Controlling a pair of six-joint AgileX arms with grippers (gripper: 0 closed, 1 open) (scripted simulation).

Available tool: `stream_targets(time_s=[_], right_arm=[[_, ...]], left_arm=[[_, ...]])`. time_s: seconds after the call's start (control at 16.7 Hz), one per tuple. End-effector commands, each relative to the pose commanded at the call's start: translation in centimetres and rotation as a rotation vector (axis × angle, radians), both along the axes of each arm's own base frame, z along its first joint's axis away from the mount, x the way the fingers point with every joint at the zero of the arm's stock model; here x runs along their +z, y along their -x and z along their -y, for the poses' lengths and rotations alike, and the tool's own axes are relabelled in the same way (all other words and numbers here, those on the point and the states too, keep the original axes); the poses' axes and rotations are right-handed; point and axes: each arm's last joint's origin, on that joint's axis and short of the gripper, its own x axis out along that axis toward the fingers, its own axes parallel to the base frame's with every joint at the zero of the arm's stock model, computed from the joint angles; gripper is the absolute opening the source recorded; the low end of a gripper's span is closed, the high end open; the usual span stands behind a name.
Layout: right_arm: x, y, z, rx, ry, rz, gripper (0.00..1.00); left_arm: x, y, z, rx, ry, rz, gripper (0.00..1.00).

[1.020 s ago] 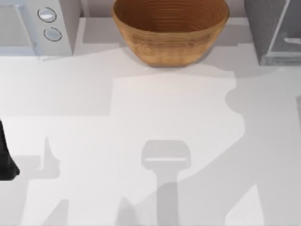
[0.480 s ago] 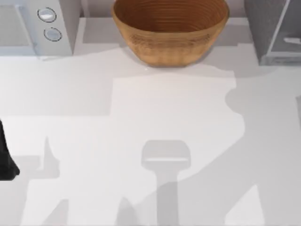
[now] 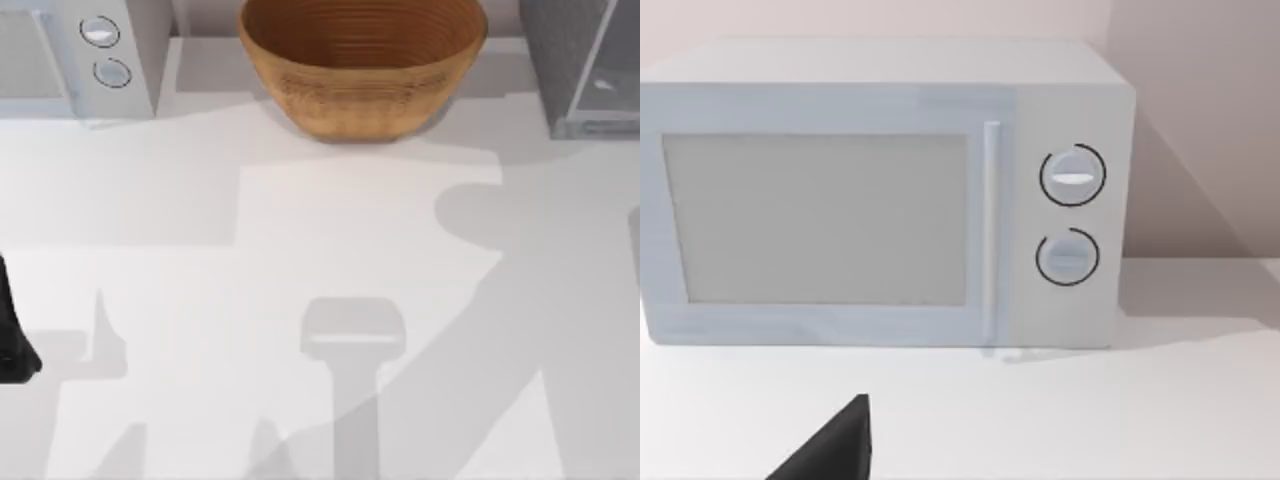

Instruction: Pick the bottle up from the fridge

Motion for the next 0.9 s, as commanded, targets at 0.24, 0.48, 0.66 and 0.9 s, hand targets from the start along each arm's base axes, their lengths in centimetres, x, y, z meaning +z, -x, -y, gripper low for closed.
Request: stream_targets(time_s=[0.24,0.48,0.66,0.9], right_arm=[[0.4,0.0,0.0,0.001,0.0,0.0,0.0],[0.3,0.7,0.1,0.001,-0.002,0.001,0.0],[0.6,2.8,0.0,0.001,-0.002,-0.001,0.0],[0.6,5.1,0.1,0.001,-0.002,-0.001,0.0]], left_arm=[[0.0,0.0,0.0,0.0,0.0,0.0,1.0],[0.0,0.0,0.0,0.0,0.0,0.0,1.0],[0.0,0.0,0.0,0.0,0.0,0.0,1.0],[0.0,0.0,0.0,0.0,0.0,0.0,1.0]])
